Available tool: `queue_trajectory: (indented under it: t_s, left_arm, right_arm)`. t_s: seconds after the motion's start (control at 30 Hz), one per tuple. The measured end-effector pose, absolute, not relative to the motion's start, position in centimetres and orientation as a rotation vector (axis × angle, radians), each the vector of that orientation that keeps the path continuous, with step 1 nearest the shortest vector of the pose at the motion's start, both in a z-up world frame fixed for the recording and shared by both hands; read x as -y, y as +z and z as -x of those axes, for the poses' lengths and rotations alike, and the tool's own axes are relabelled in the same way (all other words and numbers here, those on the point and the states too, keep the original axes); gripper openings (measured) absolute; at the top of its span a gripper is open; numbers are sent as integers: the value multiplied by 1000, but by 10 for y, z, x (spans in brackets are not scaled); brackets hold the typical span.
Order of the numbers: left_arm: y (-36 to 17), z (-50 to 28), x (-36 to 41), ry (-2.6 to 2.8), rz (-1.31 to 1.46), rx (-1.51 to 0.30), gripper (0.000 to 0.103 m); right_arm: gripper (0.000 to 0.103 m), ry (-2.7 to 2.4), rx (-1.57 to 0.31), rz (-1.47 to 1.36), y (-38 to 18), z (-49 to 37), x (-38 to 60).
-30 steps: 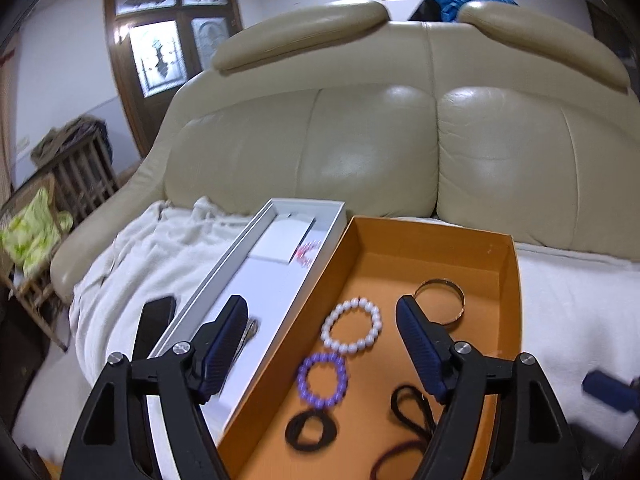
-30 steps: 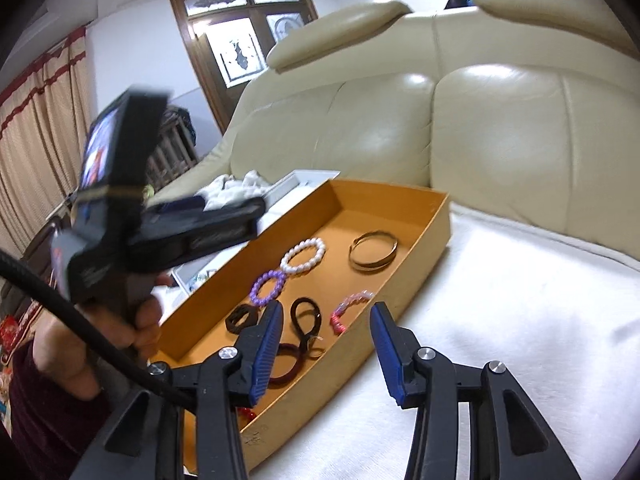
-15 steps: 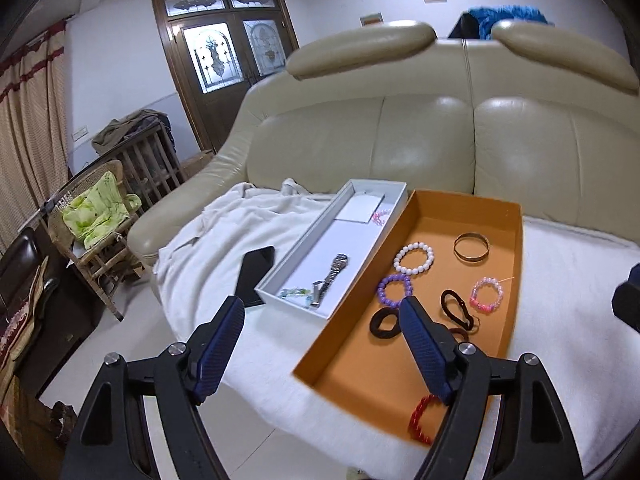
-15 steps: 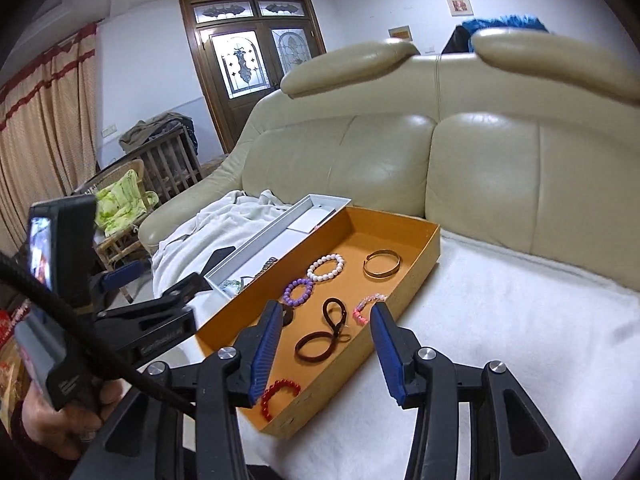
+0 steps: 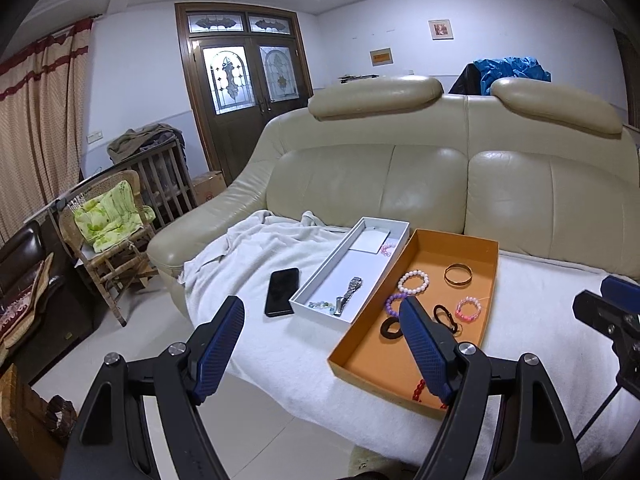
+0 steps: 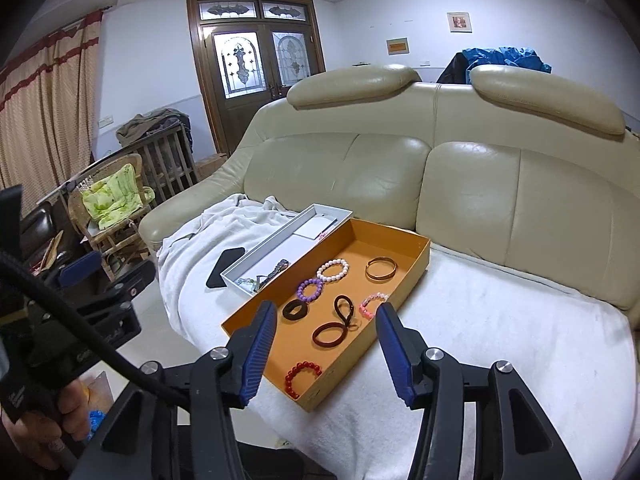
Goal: Organize jewelry
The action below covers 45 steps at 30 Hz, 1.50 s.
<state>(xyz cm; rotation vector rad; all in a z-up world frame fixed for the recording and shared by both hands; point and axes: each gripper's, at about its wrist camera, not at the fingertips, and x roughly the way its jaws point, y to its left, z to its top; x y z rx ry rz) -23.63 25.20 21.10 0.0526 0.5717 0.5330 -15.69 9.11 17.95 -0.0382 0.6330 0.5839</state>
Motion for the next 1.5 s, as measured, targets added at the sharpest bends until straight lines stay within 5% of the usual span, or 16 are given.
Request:
queue_trajectory:
  t_s: [1.5]
  left_arm:
    - [225,261,-266,543,10,-548,80]
  right_arm:
    - [58,573,-650,104,196,182,-120]
